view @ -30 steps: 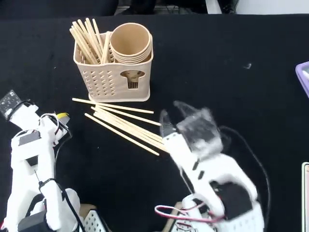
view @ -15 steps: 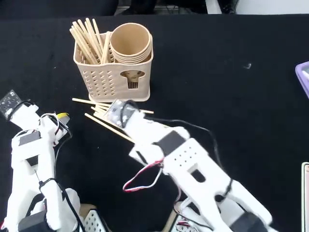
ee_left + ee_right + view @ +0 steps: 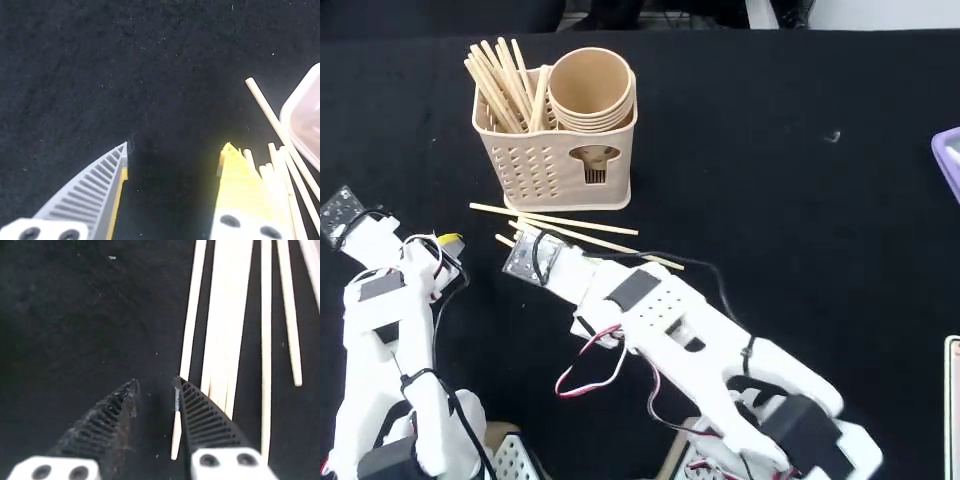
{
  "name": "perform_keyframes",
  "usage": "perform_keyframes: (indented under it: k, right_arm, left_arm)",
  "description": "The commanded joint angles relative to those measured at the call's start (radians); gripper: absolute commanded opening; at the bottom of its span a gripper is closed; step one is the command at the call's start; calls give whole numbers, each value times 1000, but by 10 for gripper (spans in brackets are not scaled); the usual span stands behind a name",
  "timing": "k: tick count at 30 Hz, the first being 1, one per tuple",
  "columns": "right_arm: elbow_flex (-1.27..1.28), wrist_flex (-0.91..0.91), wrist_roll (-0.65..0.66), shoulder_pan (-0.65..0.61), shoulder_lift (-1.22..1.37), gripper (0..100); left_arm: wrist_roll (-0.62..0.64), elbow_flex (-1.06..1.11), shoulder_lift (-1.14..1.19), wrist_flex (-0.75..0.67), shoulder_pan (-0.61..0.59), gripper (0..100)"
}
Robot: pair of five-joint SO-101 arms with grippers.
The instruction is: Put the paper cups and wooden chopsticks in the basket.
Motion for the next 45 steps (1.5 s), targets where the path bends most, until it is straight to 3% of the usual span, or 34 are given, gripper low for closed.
perform_keyframes:
  k: [1,14,17,28,37,43,45]
  right_arm:
    - [-59,-37,69,41,45,119]
    - [-125,-32,242,94,251,97]
    - [-128,-11,239,94,226,8]
    - [-122,164,242,109,-44,11]
    - [-16,-57,242,242,-38,14]
    - [-1,-69,242,196,-36,211]
    - [1,-78,241,172,-36,222]
  left_arm:
    - [6,-5,-18,-8,5,287]
    - [5,10,-29,-14,5,287]
    - [5,10,-29,-14,5,287]
    - [9,8,-29,-14,5,287]
    - [11,10,-29,-14,5,287]
    - [11,12,-29,-12,5,287]
    - [11,12,-29,-12,5,287]
